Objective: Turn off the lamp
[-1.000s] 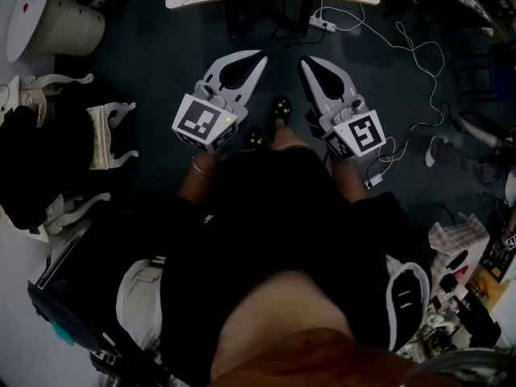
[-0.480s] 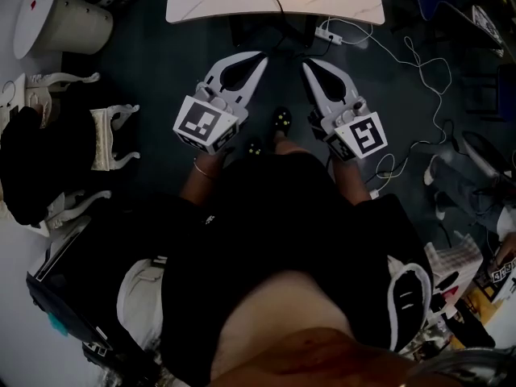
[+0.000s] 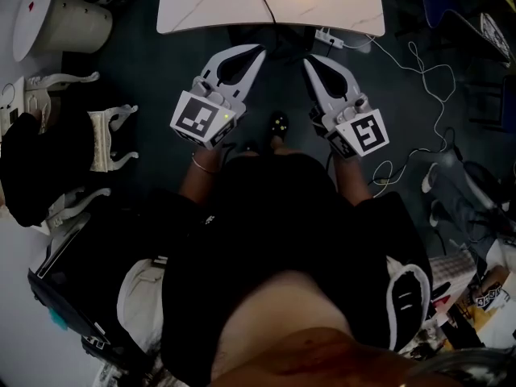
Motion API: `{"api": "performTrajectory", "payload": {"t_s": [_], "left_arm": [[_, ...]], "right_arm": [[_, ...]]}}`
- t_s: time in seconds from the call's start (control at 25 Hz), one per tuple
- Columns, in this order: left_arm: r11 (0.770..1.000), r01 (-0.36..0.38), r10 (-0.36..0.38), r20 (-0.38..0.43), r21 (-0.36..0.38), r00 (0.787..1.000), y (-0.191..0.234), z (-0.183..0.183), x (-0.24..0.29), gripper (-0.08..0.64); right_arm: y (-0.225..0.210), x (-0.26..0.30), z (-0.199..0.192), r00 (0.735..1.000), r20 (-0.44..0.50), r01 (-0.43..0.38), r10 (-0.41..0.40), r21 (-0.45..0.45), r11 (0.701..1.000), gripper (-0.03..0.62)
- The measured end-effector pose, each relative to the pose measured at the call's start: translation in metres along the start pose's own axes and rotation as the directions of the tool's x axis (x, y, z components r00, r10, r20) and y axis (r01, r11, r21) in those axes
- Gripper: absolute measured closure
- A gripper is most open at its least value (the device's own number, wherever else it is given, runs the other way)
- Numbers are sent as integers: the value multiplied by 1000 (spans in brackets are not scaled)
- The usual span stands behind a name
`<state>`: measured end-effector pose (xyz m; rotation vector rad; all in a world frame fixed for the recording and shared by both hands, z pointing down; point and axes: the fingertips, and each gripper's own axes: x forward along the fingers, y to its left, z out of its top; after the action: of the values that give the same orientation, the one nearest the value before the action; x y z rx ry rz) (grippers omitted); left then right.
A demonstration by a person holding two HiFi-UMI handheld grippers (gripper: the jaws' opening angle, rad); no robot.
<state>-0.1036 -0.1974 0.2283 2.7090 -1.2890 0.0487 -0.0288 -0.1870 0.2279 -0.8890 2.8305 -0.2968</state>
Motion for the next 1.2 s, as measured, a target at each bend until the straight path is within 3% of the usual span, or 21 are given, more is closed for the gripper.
{"api": "performTrajectory", "payload": {"t_s": [0.24, 0.4, 0.72, 0.88, 1.04, 1.2], "left_arm": [[1000, 0, 1, -13, 29, 1000, 6, -6, 15, 552], [999, 39, -38, -10, 24, 999, 12, -13, 12, 552], [997, 70, -68, -72, 26, 995, 41, -48, 16, 552], [1000, 17, -19, -114, -18, 993, 59, -72, 24, 552], [1000, 16, -18, -148, -20, 989, 61, -97, 33, 552], [997, 80, -80, -141, -5, 987, 51, -115, 35, 552]], "right_arm": [[-15, 7, -10, 1000, -19, 5, -5, 4, 1000, 592], [-16, 11, -17, 999, -37, 31, -30, 14, 999, 592], [-26, 20, -49, 992, -88, 95, -93, 19, 995, 592], [-37, 26, -69, 985, -107, 134, -134, -1, 991, 584], [-48, 32, -88, 981, -126, 147, -148, -16, 989, 580], [-57, 33, -107, 975, -131, 177, -177, -13, 984, 536]]}}
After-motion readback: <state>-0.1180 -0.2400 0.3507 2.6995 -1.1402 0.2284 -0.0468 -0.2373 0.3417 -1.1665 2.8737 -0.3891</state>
